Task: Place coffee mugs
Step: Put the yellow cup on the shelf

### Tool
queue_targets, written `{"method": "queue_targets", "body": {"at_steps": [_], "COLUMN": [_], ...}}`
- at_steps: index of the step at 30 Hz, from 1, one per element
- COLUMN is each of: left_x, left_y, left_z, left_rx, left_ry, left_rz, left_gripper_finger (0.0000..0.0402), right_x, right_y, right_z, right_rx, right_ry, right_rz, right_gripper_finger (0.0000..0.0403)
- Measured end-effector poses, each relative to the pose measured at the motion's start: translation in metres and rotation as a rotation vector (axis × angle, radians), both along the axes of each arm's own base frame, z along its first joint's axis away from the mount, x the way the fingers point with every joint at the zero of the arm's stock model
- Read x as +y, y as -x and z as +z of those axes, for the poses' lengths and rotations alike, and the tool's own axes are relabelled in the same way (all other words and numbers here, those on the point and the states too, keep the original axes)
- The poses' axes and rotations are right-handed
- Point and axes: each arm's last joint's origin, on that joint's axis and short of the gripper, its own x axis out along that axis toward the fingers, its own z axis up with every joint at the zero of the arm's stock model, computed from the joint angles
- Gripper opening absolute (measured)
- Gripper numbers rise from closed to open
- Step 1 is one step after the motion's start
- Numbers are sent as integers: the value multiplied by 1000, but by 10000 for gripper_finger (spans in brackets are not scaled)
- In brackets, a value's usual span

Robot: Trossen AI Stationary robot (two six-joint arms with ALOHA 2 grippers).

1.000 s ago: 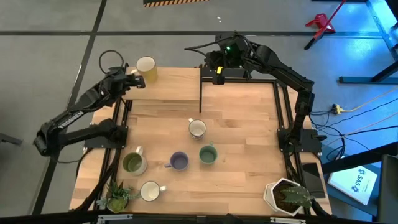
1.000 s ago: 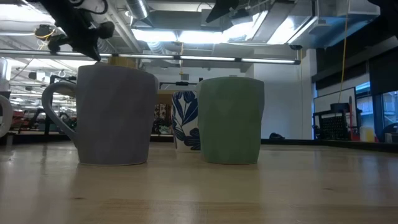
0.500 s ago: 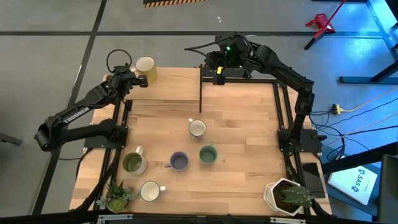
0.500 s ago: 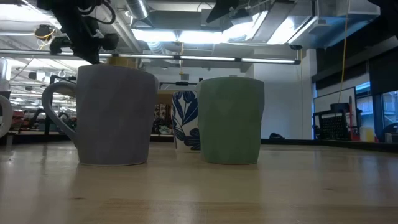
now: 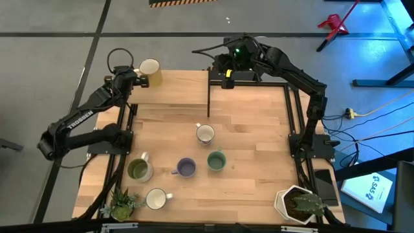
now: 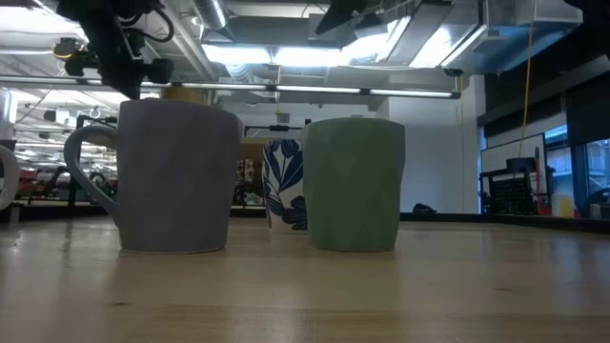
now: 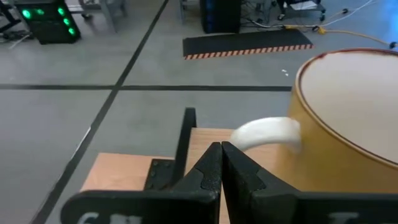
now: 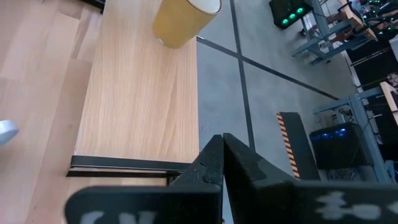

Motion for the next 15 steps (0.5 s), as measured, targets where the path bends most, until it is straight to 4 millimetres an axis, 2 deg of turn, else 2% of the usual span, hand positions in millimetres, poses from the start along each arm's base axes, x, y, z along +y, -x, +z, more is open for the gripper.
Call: {"method": "queue_targets", "body": {"at_steps": [10, 15], "left_x": [0, -8], "left_y": [0, -1], "left_z": [0, 3], "left_rx": [-44, -122], "left_ry": [23, 26], "left_rz": [-56, -105], "left_gripper_finger": [0, 0], "right_x": [0, 1], "right_y": [1, 2], "right_z": [-1, -3], "right_rx": [15, 33], "right_ry": [-6, -17], "right_rz": [1, 6], "right_gripper_finger": [0, 0]}}
